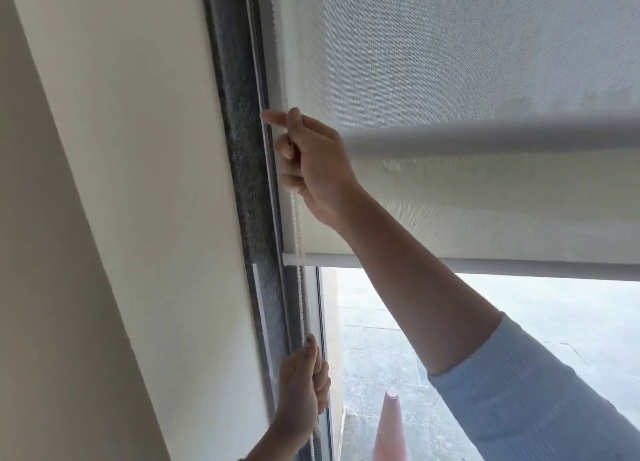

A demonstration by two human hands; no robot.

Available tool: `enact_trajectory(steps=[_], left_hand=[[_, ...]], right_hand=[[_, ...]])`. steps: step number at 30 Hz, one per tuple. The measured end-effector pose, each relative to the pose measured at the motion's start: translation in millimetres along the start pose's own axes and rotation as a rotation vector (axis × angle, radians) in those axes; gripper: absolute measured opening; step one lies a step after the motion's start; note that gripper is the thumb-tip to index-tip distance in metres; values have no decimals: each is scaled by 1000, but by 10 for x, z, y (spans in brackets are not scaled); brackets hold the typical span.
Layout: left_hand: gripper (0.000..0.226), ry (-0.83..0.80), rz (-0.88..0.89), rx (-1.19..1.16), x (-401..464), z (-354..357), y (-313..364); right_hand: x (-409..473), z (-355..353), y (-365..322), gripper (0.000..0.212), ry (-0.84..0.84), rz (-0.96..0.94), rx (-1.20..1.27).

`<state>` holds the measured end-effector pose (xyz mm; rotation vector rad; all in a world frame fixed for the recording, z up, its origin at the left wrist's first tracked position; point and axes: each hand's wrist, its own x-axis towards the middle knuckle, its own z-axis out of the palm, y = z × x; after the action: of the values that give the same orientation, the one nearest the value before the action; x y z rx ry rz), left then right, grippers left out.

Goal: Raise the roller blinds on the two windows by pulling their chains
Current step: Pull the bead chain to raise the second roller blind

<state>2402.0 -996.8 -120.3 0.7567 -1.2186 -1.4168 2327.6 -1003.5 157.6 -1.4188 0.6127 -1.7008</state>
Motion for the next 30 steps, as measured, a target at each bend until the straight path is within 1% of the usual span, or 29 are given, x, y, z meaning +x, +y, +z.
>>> enact_trajectory(steps=[2,5,8,11,13,14,15,17,19,21,23,26,30], left_hand=[[58,-25,-8,15,-23,-30,-104],[68,-94,-22,45,-12,-9,-160],[72,-191,-70,116,111,11,-1],[72,-234,13,115,376,104,485],[66,-219,105,49,540,213,973],[65,-217,151,25,614,264,1242],[70,-222,203,29,680,306,1512],[77,-247,333,51,777,396,2031],[76,-286,432,39,834,487,2482],[73,-328,484,34,854,598,2868],[71,-338,502,48,855,737,3153],[64,-263,470,12,864,915,3394],[52,-208,396,-155,848,1000,3458]], right_hand=[[-67,-24,111,35,18,-13,-8],[-196,-59,256,39,15,-9,6],[-334,-102,384,41,10,-11,10],[-461,-154,547,36,61,-51,-67],[-553,-201,690,34,116,-109,-195],[-605,-229,765,36,142,-126,-258],[-657,-261,840,37,156,-132,-304],[-770,-315,981,36,145,-123,-353],[-875,-365,1110,30,132,-102,-397],[-963,-403,1234,31,124,-86,-438],[-1037,-433,1340,32,120,-72,-448],[-1111,-468,1445,28,127,-66,-446],[-1140,-495,1532,24,128,-85,-465]])
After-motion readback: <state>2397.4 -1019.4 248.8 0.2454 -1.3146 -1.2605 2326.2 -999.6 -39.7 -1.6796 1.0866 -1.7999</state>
